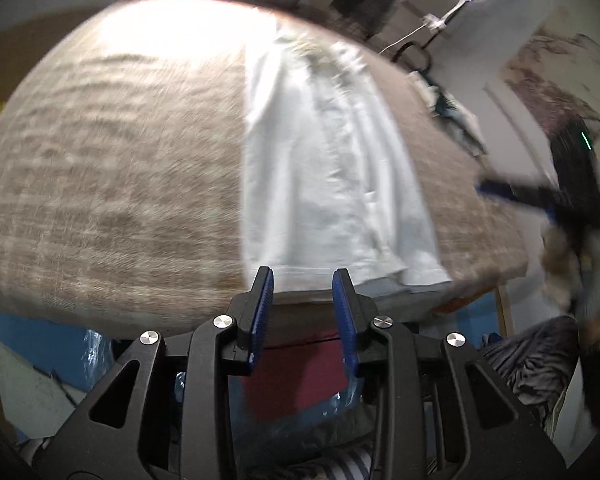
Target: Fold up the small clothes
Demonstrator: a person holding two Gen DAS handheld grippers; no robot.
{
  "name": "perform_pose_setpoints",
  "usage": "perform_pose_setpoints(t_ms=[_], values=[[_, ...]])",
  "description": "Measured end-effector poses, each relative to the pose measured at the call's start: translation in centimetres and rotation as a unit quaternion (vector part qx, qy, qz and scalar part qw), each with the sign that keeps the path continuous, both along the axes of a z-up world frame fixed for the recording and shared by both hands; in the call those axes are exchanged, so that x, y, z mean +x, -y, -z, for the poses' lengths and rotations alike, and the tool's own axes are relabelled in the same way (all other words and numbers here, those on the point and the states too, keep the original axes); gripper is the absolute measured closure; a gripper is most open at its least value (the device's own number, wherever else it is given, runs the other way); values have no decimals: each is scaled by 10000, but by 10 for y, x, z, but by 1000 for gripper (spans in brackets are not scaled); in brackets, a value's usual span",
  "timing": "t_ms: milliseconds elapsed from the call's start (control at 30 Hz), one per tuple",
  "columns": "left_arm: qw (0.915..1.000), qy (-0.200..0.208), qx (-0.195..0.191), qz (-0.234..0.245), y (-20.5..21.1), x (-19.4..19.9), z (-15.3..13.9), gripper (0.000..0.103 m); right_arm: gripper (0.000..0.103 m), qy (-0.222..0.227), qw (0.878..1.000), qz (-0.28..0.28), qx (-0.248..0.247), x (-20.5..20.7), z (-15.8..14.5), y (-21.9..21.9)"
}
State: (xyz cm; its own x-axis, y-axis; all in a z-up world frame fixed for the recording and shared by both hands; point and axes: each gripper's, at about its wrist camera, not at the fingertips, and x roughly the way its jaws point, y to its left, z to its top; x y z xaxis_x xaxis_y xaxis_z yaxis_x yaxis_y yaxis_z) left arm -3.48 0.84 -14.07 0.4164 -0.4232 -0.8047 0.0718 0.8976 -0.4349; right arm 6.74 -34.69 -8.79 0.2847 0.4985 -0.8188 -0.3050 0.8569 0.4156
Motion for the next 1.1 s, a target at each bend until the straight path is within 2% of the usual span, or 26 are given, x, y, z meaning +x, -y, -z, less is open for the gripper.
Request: perform_pose_setpoints(t_ms=[167, 267, 367, 433, 467, 500, 567, 633, 733, 833, 933, 1100], values=[[9976, -621, -258, -181, -11, 14, 29, 73, 63, -696, 9973, -82, 194, -42, 47, -5], [9948, -836, -510, -280, -14, 15, 40, 73, 63, -909, 9956, -114, 200, -49, 70, -13], [9936, -863, -668, -293, -16, 18, 42, 73, 65, -1072, 9936, -145, 317, -53, 84, -16], [9930, -863, -764, -251, -15, 19, 43, 73, 67, -1006, 9941, -190, 357, -53, 84, -18], [9928, -876, -788, -213, -12, 21, 43, 80, 70, -999, 9940, -207, 391, -54, 83, -18], [9928, -906, -769, -159, -9, 22, 45, 92, 73, -1033, 9932, -228, 476, -54, 85, -18], [9936, -878, -704, -122, -5, 24, 45, 96, 78, -1058, 9919, -254, 654, -56, 88, -18], [9939, -837, -705, -99, -3, 24, 42, 99, 100, -1178, 9894, -356, 773, -57, 92, -23], [9940, -720, -809, -152, -6, 19, 34, 100, 101, -1262, 9871, -296, 938, -59, 94, -19], [9946, -635, -798, -168, -8, 19, 31, 100, 102, -1163, 9842, -191, 1324, -60, 84, -5], [9939, -703, -839, -166, -7, 21, 32, 101, 102, -1124, 9853, -208, 1270, -58, 84, -3], [9945, -428, -947, -116, -2, 34, 11, 101, 102, -1212, 9818, -172, 1452, -50, 80, -7]])
